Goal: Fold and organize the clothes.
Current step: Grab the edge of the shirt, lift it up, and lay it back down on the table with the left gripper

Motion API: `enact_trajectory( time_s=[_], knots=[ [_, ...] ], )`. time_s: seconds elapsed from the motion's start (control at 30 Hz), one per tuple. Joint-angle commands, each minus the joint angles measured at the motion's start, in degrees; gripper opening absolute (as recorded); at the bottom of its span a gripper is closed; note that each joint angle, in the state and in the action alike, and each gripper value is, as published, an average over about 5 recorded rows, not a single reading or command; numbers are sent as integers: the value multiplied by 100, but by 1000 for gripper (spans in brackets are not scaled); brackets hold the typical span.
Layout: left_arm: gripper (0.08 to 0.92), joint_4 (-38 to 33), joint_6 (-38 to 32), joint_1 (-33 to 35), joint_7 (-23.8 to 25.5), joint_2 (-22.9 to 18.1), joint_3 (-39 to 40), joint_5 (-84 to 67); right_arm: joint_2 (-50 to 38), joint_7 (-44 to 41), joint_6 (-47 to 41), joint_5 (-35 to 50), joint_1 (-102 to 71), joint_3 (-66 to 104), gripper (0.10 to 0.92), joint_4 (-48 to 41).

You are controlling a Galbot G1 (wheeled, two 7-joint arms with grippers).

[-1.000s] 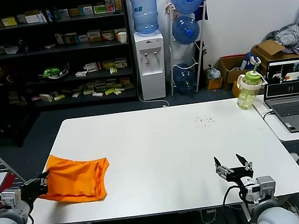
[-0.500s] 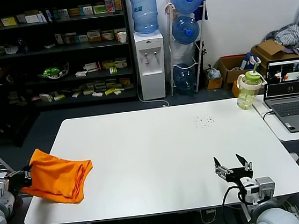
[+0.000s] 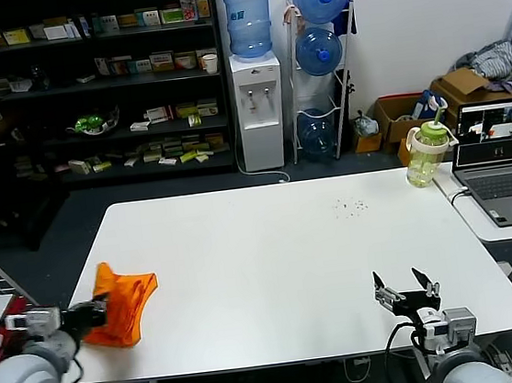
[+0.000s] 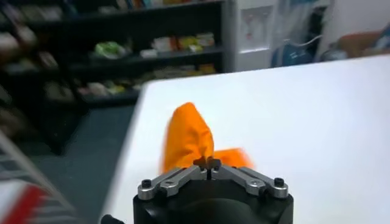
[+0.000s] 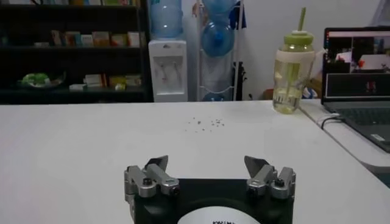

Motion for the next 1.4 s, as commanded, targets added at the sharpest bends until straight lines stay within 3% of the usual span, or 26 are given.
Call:
enact_trajectory(
  time_s=[0.03,0.17,0.3,0.77,1.4],
  knots=[
    [95,-501,600,-3515,-1900,-2470,3879,-2611,472,44,-48,-127,-628,459,823,163],
    [95,455,598,-4194,-1903,-3240,4472,-2323,704,48,-63,-257,-809,556,823,301],
    [95,1037,599,-4447,-1669,-3585,4668,-1916,798,53,-69,-287,-905,650,823,384],
    [95,1706,314,-4365,-1210,-3984,4592,-1032,760,82,-105,-241,-786,510,823,303],
    [95,2085,266,-4419,-1301,-4682,4872,-812,703,80,-91,-190,-825,549,823,358]
  ],
)
